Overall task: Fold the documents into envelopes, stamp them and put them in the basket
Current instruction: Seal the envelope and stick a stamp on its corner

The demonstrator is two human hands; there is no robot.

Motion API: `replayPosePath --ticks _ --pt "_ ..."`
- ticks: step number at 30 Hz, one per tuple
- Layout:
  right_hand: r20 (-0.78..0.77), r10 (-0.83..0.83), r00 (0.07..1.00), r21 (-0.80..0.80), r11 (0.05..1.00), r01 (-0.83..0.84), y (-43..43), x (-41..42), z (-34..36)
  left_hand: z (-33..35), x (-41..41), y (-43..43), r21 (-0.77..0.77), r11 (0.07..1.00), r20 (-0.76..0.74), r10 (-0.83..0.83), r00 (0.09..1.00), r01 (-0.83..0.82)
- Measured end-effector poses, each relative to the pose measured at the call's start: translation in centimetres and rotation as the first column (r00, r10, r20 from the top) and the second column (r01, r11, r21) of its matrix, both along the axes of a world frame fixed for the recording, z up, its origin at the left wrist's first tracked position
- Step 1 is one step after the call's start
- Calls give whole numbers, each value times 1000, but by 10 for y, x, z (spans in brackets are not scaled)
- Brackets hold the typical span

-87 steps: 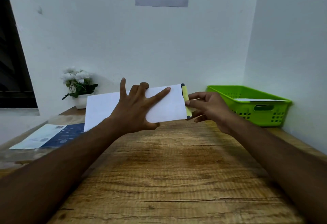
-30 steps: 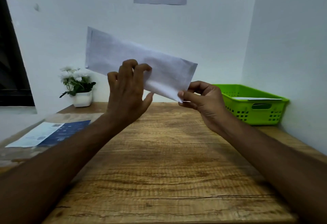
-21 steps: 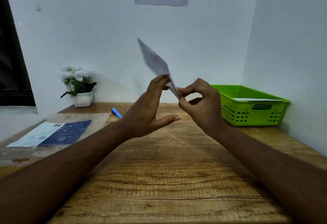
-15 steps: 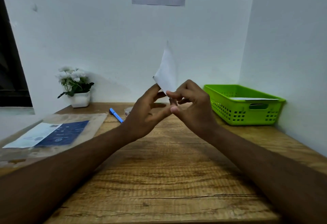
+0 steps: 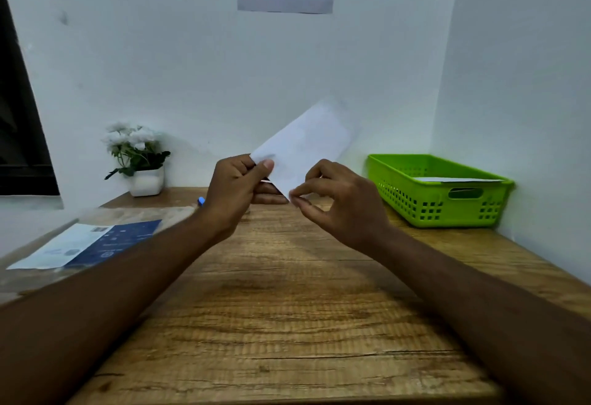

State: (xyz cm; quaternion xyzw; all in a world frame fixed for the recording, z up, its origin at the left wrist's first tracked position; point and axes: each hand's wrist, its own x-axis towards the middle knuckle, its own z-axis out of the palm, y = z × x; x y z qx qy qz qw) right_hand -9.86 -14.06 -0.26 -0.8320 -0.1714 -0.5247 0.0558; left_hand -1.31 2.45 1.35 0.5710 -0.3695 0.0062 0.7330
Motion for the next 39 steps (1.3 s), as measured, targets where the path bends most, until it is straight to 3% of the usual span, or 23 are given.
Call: replayPosePath --ticks 4,8,17,21,27,39 --pt "-77 -48 996 129 990 57 -10 1 0 4 23 21 215 967 -166 -100 981 135" --pt "-197 -95 976 192 972 134 -21 1 0 -3 39 40 441 864 -276 -129 953 245" --pt "-537 16 843 246 959 139 -41 10 -9 -4 45 47 568 739 -362 -170 917 361" --pt "-685 76 725 241 962 126 -51 10 -8 -5 52 60 643 642 -423 -156 892 417" --pt "-835 121 537 208 972 105 -59 5 -1 1 53 72 750 557 -353 -121 928 358" --pt "-874 107 474 162 984 76 -59 3 3 6 63 71 893 368 -188 -220 957 260"
